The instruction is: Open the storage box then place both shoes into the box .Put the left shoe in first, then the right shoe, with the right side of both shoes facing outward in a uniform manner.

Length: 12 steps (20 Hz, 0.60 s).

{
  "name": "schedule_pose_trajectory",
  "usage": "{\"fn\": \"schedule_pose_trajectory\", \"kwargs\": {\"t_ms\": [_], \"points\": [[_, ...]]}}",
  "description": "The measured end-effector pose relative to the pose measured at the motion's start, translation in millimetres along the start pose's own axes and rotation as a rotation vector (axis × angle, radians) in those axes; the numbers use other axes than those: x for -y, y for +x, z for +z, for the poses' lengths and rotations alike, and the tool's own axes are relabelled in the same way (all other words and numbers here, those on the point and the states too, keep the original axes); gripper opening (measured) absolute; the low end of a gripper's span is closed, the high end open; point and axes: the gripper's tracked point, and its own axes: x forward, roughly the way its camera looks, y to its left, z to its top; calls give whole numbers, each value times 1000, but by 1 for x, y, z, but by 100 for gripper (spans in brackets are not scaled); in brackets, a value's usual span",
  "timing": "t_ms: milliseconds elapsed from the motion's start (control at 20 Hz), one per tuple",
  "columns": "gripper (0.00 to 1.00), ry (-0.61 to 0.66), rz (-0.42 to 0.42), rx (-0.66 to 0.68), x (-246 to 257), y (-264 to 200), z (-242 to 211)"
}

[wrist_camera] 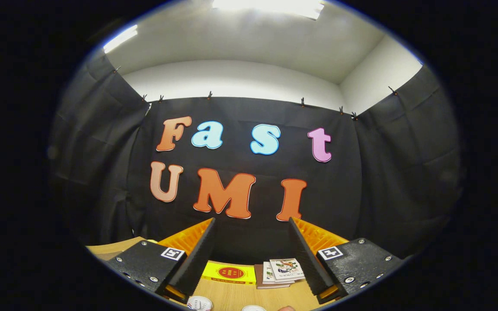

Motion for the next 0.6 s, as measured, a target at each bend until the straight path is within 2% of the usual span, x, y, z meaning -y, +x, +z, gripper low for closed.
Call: {"fn": "schedule_pose_trajectory", "kwargs": {"t_ms": [250, 400, 600], "points": [[96, 44, 35, -1, -20, 4, -7], [96, 119, 141, -35, -57, 2, -16], [97, 227, 266, -146, -106, -2, -45]]}}
